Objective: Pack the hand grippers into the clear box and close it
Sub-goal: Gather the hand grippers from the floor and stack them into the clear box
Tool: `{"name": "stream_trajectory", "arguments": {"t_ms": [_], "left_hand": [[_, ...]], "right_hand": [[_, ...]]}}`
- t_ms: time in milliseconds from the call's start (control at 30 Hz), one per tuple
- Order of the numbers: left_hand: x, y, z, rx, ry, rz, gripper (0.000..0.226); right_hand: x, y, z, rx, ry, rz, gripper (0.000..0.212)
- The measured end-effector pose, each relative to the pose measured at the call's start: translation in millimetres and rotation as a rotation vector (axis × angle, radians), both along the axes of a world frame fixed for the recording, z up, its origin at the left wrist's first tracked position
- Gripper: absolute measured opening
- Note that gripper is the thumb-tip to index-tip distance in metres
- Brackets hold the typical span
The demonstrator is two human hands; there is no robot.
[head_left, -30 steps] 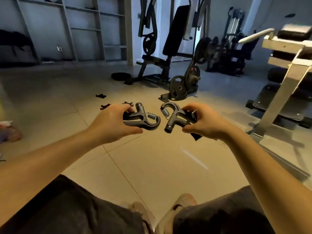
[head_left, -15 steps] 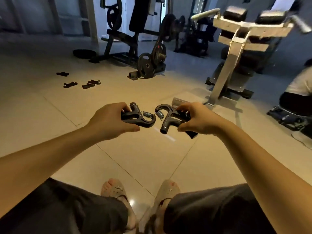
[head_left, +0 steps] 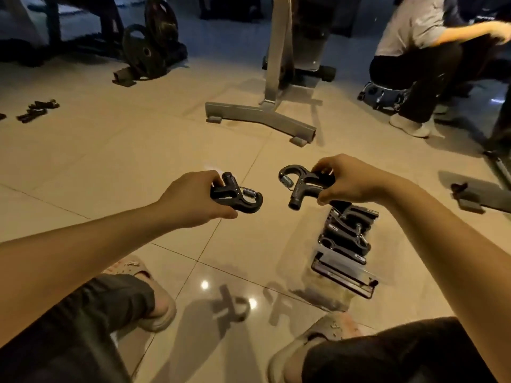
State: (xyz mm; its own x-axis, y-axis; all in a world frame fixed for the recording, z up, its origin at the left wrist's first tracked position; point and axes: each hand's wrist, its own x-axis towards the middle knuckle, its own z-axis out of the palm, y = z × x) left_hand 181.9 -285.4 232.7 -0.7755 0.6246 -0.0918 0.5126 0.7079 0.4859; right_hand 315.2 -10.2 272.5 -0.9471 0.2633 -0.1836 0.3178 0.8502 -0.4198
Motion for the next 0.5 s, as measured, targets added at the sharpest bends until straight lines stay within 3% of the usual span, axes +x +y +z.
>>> {"name": "stream_trajectory", "arguments": {"t_ms": [267, 500], "left_hand": [[46.4, 98.5, -8.5, -0.125, 0.117, -0.206, 0.052], [32.6, 145.8, -38.2, -0.118, 0.05, -0.18, 0.051]], "right_hand": [[54.3, 71.4, -57.0, 0.014, -0.07, -0.031, 0.045], [57.8, 112.0, -94.9, 0.009, -0.065, -0.121, 0.05]]}}
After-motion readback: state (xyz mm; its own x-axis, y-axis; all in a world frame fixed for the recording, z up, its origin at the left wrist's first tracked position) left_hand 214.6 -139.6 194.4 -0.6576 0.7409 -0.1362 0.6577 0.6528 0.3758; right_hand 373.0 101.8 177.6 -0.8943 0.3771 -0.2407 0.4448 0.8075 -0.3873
